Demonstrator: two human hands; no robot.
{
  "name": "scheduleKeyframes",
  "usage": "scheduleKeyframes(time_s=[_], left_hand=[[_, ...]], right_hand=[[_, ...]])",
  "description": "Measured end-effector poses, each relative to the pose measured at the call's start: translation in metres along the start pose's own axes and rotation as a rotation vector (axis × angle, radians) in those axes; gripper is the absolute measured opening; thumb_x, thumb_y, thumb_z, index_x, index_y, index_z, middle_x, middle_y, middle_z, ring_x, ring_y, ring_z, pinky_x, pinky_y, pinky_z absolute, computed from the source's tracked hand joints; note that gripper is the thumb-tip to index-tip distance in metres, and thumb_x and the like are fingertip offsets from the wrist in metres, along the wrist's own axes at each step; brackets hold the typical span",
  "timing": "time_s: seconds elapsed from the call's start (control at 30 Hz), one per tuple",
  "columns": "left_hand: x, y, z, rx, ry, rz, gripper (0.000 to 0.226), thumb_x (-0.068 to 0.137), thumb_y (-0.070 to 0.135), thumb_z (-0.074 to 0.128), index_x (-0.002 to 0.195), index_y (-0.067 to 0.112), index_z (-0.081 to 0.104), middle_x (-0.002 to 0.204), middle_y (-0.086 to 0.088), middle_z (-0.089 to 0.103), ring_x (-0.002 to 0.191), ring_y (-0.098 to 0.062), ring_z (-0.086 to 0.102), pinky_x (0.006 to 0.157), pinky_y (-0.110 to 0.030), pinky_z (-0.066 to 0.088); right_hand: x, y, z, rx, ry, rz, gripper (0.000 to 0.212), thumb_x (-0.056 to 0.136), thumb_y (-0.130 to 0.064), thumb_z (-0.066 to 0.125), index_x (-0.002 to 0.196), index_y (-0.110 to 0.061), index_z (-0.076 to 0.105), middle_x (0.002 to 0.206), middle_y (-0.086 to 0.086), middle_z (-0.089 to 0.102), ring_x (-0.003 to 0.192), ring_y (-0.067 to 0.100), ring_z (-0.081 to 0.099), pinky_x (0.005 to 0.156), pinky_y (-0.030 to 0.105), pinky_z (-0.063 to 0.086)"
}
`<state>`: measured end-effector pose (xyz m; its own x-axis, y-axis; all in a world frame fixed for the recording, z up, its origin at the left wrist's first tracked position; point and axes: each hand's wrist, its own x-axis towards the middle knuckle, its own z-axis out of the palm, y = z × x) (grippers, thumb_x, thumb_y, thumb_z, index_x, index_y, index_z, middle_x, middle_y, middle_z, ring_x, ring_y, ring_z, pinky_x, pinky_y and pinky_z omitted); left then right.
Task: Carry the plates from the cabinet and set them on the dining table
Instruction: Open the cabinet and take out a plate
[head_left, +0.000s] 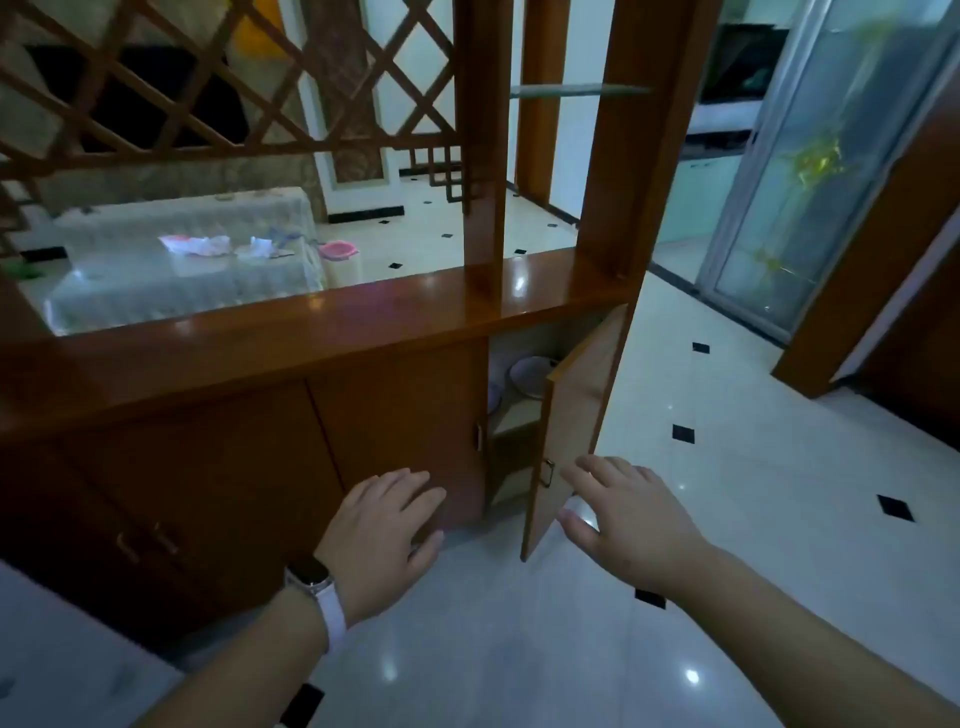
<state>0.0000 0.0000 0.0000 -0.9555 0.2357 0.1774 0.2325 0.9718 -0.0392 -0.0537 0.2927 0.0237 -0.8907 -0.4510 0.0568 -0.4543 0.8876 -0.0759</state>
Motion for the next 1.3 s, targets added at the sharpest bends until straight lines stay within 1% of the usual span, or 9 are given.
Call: scheduleKeyframes(time_s=[0.17,0.33,0.47,0.7,0.8,0.97,1.13,1.2,1.3], left_hand=[[0.049,-0.012,0.015,-0.079,-0.04,0.033,0.045,0.087,0.048,0.048,0.121,0.025,0.066,0.126,-0.001,0.065,0.118,-0.024,0.059,0.097,-0.044,0.047],[0.103,-0.019,0.047,-0.134,-0.064,-0.059,0.047,0.087,0.054,0.043,0.124,0.032,0.062,0.128,0.007,0.063,0.119,-0.017,0.058,0.096,-0.033,0.04],[0.165,-0.023,0.08,-0.208,-0.116,-0.155,0.056,0.088,0.062,0.031,0.137,0.039,0.048,0.145,0.013,0.047,0.133,-0.012,0.042,0.105,-0.032,0.028],[0.281,-0.014,0.109,-0.296,-0.165,-0.175,0.051,0.095,0.051,0.043,0.142,0.032,0.046,0.151,0.009,0.04,0.138,-0.012,0.033,0.108,-0.029,0.024],[0.318,-0.011,0.122,-0.281,-0.177,-0.128,0.05,0.094,0.048,0.047,0.139,0.027,0.05,0.149,0.004,0.044,0.138,-0.016,0.035,0.105,-0.028,0.022],[0.362,-0.014,0.137,-0.151,-0.189,-0.009,0.045,0.085,0.045,0.059,0.123,0.022,0.065,0.13,-0.005,0.063,0.12,-0.027,0.057,0.098,-0.041,0.045],[0.403,-0.027,0.151,-0.065,-0.211,0.083,0.04,0.08,0.04,0.064,0.114,0.018,0.068,0.118,-0.008,0.067,0.109,-0.029,0.062,0.092,-0.044,0.05],[0.419,-0.035,0.158,-0.041,-0.268,0.11,0.04,0.081,0.038,0.064,0.114,0.017,0.067,0.117,-0.01,0.066,0.108,-0.031,0.062,0.093,-0.046,0.049],[0.438,-0.051,0.178,-0.045,-0.363,0.146,0.047,0.087,0.041,0.056,0.128,0.019,0.059,0.13,-0.007,0.058,0.12,-0.03,0.052,0.105,-0.046,0.036]], right_hand=[[0.044,0.025,0.014,0.0,0.053,0.023,0.053,0.093,-0.066,0.025,0.13,-0.035,0.047,0.131,-0.007,0.058,0.12,0.016,0.054,0.098,0.037,0.043],[0.1,0.061,0.042,0.092,-0.041,-0.038,0.061,0.089,-0.066,0.019,0.136,-0.035,0.043,0.138,-0.008,0.051,0.125,0.014,0.047,0.103,0.035,0.037],[0.164,0.1,0.062,0.151,-0.109,-0.08,0.063,0.088,-0.065,0.017,0.138,-0.035,0.04,0.139,-0.008,0.047,0.126,0.013,0.043,0.105,0.035,0.036],[0.256,0.177,0.074,0.206,-0.152,-0.189,0.054,0.093,-0.059,0.028,0.139,-0.032,0.04,0.138,-0.006,0.049,0.125,0.015,0.045,0.103,0.036,0.036],[0.286,0.197,0.074,0.21,-0.151,-0.276,0.052,0.095,-0.055,0.032,0.137,-0.028,0.045,0.139,-0.005,0.048,0.126,0.016,0.044,0.104,0.038,0.037],[0.315,0.204,0.084,0.206,-0.153,-0.316,0.055,0.094,-0.054,0.034,0.139,-0.025,0.045,0.14,-0.002,0.047,0.13,0.019,0.039,0.109,0.037,0.033],[0.337,0.203,0.097,0.195,-0.156,-0.342,0.051,0.094,-0.055,0.037,0.137,-0.028,0.046,0.141,-0.004,0.048,0.132,0.018,0.039,0.111,0.038,0.028],[0.344,0.201,0.101,0.19,-0.144,-0.346,0.049,0.093,-0.055,0.037,0.132,-0.028,0.05,0.137,-0.003,0.052,0.128,0.019,0.043,0.11,0.039,0.031],[0.349,0.198,0.107,0.153,-0.162,-0.356,0.046,0.092,-0.053,0.039,0.126,-0.027,0.053,0.132,-0.003,0.054,0.125,0.019,0.045,0.11,0.039,0.031]])
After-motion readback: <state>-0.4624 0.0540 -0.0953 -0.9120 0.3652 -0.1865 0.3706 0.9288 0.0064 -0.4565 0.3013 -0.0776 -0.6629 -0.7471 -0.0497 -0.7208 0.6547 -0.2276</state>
